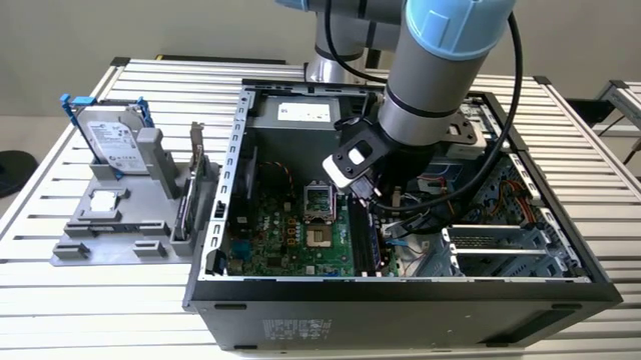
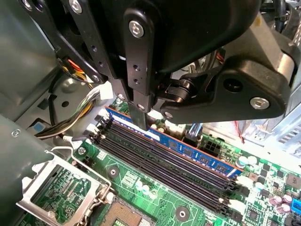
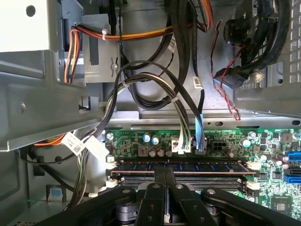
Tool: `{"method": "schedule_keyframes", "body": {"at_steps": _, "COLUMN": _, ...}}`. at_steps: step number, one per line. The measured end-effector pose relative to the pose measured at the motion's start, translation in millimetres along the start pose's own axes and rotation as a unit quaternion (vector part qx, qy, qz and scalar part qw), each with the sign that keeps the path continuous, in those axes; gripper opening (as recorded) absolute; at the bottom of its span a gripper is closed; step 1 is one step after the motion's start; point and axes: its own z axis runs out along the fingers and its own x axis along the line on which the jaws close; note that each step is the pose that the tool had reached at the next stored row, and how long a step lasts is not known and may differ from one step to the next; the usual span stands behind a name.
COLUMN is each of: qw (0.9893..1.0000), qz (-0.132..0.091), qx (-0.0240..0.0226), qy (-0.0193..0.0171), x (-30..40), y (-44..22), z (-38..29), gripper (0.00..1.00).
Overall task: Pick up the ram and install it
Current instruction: 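Press down the ram until it locks into place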
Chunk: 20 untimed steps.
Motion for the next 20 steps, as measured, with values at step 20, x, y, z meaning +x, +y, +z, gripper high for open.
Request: {"method": "schedule_keyframes", "body": {"at_steps": 20, "qw": 0.9996, "qz": -0.001, "qx": 0.0061, "qy": -0.0267, "x": 0.2, "y": 0.2, "z": 8.3, "gripper": 0.00}}
